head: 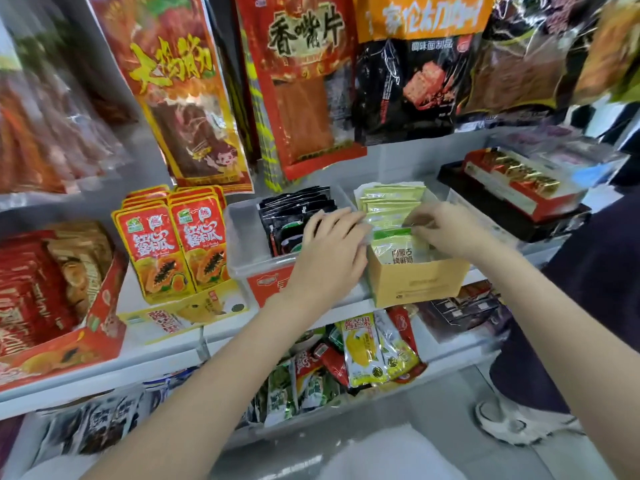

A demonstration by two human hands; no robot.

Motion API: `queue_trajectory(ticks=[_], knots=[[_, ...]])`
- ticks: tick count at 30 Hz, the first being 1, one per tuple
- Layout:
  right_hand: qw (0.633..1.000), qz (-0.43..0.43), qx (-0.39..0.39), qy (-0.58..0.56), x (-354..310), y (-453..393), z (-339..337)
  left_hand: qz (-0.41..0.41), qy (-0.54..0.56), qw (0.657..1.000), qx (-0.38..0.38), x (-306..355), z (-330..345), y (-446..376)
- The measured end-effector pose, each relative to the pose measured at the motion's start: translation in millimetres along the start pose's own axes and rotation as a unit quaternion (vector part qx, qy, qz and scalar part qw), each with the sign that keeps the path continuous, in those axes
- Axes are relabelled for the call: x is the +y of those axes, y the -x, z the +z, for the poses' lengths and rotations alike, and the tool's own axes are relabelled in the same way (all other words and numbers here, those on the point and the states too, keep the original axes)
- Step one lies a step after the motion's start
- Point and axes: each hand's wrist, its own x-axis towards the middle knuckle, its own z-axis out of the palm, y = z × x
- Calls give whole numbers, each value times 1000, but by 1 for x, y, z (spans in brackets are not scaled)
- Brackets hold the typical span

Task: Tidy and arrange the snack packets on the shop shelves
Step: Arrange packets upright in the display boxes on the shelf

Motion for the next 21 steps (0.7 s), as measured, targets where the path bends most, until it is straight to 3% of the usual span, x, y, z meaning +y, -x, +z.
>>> queue_trajectory(ticks=[5,10,15,21], knots=[[996,6,-12,-88,12,11,-18,21,-10,1000,-1,-1,3,-11],[980,60,71,-177,21,15,-24,6,35,999,-34,6,3,-19],[980,37,129,-147,26,12,-28,26,4,998,-48,4,10,-18],[998,-15,24,-53,7,-1,-4,18,32,998,-47,5,7,-14]])
